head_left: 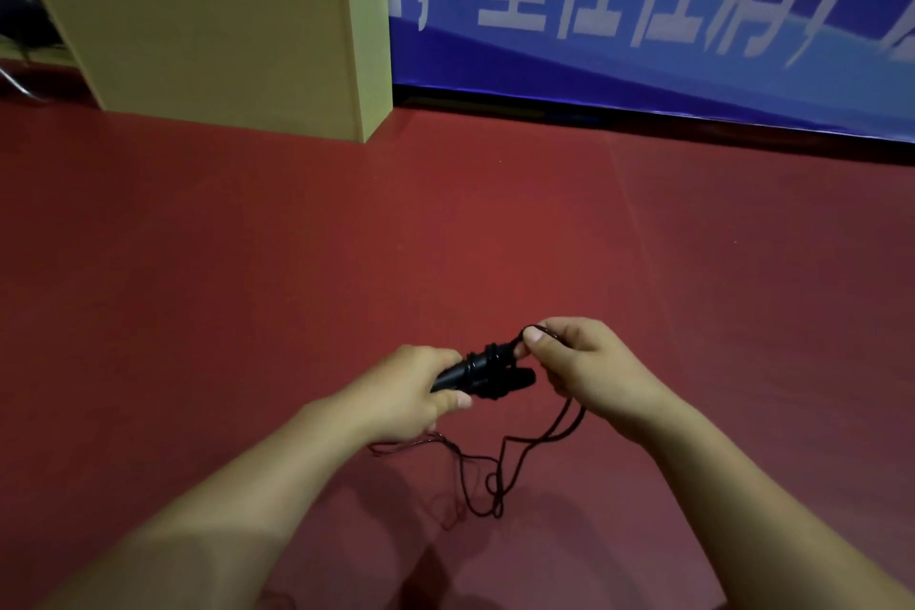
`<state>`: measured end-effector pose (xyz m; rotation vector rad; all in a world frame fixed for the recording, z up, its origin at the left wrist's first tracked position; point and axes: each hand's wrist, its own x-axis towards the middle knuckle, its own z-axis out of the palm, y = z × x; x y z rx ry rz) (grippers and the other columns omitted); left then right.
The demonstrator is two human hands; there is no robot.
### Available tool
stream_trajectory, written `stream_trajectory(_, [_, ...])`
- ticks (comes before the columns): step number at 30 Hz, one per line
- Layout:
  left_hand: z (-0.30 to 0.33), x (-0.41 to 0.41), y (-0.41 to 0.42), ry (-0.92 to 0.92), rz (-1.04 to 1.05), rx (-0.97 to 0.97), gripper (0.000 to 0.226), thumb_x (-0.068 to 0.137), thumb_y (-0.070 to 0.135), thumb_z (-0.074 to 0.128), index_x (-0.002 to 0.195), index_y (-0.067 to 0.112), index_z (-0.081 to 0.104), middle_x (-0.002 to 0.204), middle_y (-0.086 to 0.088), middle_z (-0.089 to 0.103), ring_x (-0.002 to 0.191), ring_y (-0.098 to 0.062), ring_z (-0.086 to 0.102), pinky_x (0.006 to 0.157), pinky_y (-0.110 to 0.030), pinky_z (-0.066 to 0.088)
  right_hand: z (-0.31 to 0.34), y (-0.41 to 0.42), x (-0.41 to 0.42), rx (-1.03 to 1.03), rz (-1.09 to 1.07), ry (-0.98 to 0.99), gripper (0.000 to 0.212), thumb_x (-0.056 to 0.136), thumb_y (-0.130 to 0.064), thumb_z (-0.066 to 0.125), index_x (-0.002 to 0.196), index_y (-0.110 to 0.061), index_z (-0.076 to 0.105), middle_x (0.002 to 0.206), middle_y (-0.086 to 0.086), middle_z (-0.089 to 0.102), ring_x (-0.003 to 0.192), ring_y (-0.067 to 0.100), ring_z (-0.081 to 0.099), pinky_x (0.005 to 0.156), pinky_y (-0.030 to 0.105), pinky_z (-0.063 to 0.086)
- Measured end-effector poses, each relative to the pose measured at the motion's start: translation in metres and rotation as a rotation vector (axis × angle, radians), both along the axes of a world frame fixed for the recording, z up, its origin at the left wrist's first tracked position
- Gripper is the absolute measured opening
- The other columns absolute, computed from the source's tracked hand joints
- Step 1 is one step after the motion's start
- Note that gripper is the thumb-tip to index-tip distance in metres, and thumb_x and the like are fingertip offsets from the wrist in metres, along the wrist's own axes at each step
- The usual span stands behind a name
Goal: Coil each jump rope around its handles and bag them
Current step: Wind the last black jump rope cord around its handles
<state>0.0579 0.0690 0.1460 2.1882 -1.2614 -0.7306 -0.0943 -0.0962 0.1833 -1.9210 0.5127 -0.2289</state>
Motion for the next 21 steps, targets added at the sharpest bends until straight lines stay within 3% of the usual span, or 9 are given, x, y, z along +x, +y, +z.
stream_trajectory(2, [0.005,-0.009,-0.003,0.055,-0.063,0.012,0.01,0.092,0.029,0.066,0.09,0.024,0.057,0.075,-0.004,0.067,0.061,-0.013,0.07,0.056,-0.028,0.051,-0.003,-0.004,-0.002,-0.26,-0.017,0.021,0.031,0.099,-0.032,0.051,0.074,-0.02,0.064,0.052,-0.014,0.051,0.049,0.001,0.045,0.052,0.017,0.033])
stream_trajectory(4, [0.009,-0.017,-0.005,0.124,-0.1,0.013,0.01,0.092,0.028,0.065,0.089,0.023,0.057,0.073,-0.006,0.066,0.058,-0.012,0.067,0.054,-0.027,0.05,-0.005,-0.008,-0.002,-0.443,-0.036,0.047,0.036,0.098,-0.035,0.051,0.064,-0.022,0.056,0.05,-0.011,0.047,0.049,0.002,0.043,0.05,0.018,0.03])
stream_trajectory(6, [0.012,-0.022,-0.008,0.186,-0.141,0.017,0.01,0.093,0.028,0.063,0.088,0.023,0.056,0.077,-0.015,0.069,0.057,-0.014,0.066,0.055,-0.028,0.049,-0.007,-0.014,-0.004,-0.456,-0.063,0.065,0.039,0.097,-0.038,0.053,0.063,-0.018,0.055,0.05,-0.009,0.045,0.047,0.005,0.04,0.049,0.021,0.029])
stream_trajectory(8, [0.018,-0.025,-0.011,0.245,-0.19,-0.007,0.01,0.093,0.025,0.063,0.086,0.022,0.057,0.076,-0.012,0.069,0.056,-0.017,0.065,0.056,-0.029,0.049,-0.008,-0.02,-0.007,-0.441,-0.104,0.073,0.041,0.093,-0.043,0.057,0.062,-0.018,0.055,0.051,-0.008,0.045,0.048,0.005,0.04,0.051,0.024,0.031])
stream_trajectory(10, [0.024,-0.027,-0.013,0.325,-0.212,-0.045,0.01,0.094,0.021,0.062,0.085,0.022,0.058,0.071,0.001,0.067,0.054,-0.019,0.063,0.055,-0.029,0.048,-0.008,-0.028,-0.009,-0.366,-0.156,0.062,0.044,0.087,-0.05,0.064,0.061,-0.016,0.057,0.052,-0.009,0.045,0.05,0.006,0.04,0.053,0.025,0.032])
stream_trajectory(14, [0.029,-0.031,-0.018,0.467,-0.239,-0.085,0.007,0.096,0.024,0.062,0.094,0.017,0.061,0.071,0.001,0.066,0.048,-0.019,0.058,0.048,-0.025,0.044,-0.01,-0.034,-0.014,0.1,-0.195,-0.023,0.03,0.073,-0.047,0.077,0.073,-0.019,0.067,0.067,-0.002,0.056,0.061,0.011,0.049,0.059,0.027,0.039])
stream_trajectory(16, [0.029,-0.033,-0.02,0.573,-0.244,-0.123,0.029,0.093,0.029,0.062,0.109,0.006,0.058,0.073,-0.005,0.065,0.044,-0.017,0.055,0.045,-0.023,0.042,-0.012,-0.033,-0.016,0.282,-0.184,-0.067,0.025,0.07,-0.041,0.079,0.077,-0.02,0.066,0.074,0.006,0.058,0.065,0.018,0.05,0.059,0.028,0.041])
stream_trajectory(19, [0.029,-0.032,-0.026,0.684,-0.254,-0.198,0.043,0.091,0.035,0.063,0.118,0.003,0.055,0.077,-0.009,0.066,0.043,-0.015,0.056,0.04,-0.018,0.039,-0.011,-0.031,-0.02,0.285,-0.176,-0.089,0.008,0.079,-0.01,0.071,0.079,-0.015,0.065,0.066,0.002,0.057,0.058,0.014,0.044,0.053,0.025,0.032])
stream_trajectory(21, [0.027,-0.033,-0.029,0.733,-0.195,-0.252,0.039,0.093,0.035,0.063,0.12,0.008,0.055,0.08,-0.009,0.068,0.047,-0.018,0.06,0.038,-0.018,0.037,-0.014,-0.026,-0.021,0.206,-0.218,-0.06,0.023,0.082,0.004,0.053,0.076,-0.014,0.066,0.06,-0.002,0.057,0.052,0.012,0.041,0.048,0.023,0.03])
